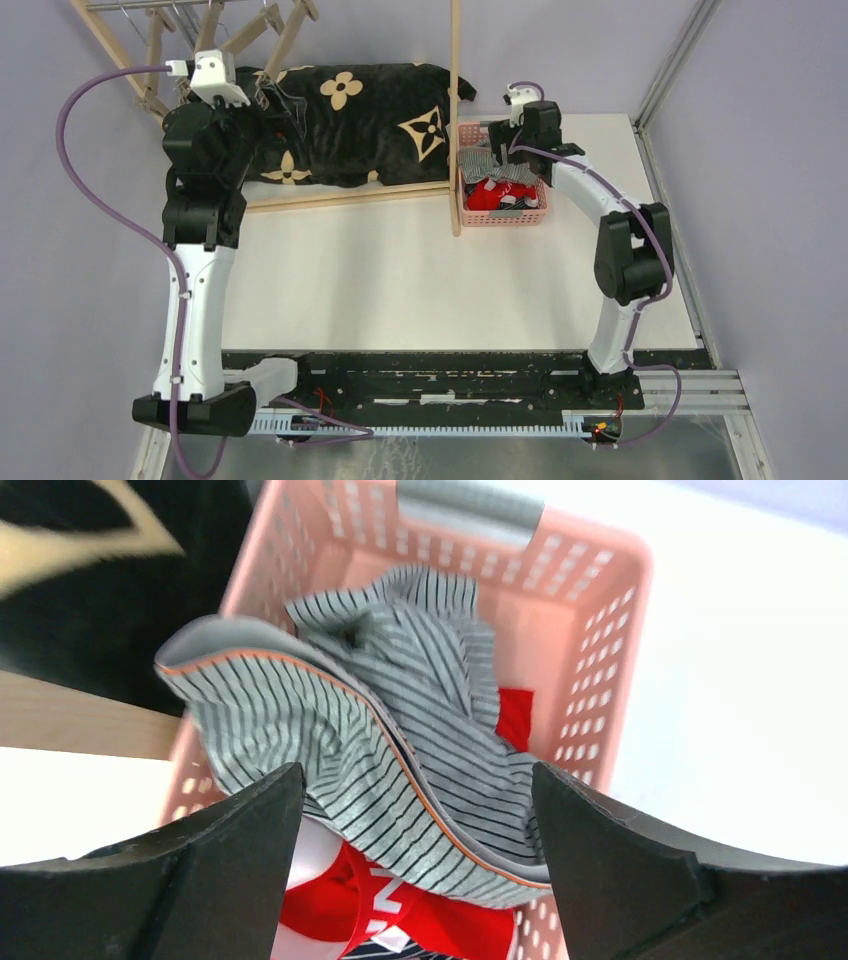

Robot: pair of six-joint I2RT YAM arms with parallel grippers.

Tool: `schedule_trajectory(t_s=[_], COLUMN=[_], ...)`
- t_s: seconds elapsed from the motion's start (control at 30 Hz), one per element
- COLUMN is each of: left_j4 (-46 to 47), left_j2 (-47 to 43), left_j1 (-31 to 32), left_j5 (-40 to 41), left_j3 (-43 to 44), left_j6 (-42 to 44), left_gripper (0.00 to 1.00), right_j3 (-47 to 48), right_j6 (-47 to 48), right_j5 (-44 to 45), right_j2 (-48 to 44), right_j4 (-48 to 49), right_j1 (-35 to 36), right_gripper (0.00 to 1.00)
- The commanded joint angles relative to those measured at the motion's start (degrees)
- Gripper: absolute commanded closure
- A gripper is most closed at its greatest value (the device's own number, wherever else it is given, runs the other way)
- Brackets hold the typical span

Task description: Remove the underwear clipped to the hanger

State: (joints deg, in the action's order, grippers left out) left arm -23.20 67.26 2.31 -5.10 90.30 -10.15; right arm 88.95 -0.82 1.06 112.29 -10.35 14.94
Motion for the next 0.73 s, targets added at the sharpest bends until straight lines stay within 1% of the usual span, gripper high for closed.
schedule_trajectory(t_s=[0.0,0.1,0.13,0.27,0.4,0.5,0.7], left_j4=[4.4,4.7,4.7,4.6,4.3,4.2,1.5], left_j2=[-5.6,-7.8,-8.5,-11.7,-16.2,-20.1,-26.0], left_j1=[-0.2,-0.2,-0.2,-0.2,-0.2,-0.2,-0.2], left_j5=[-0.6,-1.3,-1.5,-2.0,-1.8,0.1,4.5], left_j3=[-3.2,-5.3,-5.8,-8.3,-11.9,-14.8,-18.4], left_j6=[0.7,0.6,0.6,0.9,1.6,2.0,2.8], left_gripper=[0.0,0.0,0.0,0.0,0.0,0.0,0.0], right_j3=[-1.7,-4.1,-4.5,-7.0,-13.8,-18.7,-24.1], right_j6=[0.7,0.2,-0.1,-0.7,-0.9,-1.0,-0.1], right_j5=[-0.4,0.0,0.3,2.1,4.5,6.9,10.4], right_j2=[-9.0,-11.8,-12.5,-16.5,-23.2,-28.8,-35.8], right_j4=[6.9,8.1,8.1,8.0,12.1,14.8,15.6], right_j1=[0.0,0.0,0.0,0.0,0.0,0.0,0.0], right_gripper=[0.07,0.0,0.0,0.0,0.0,0.0,0.0])
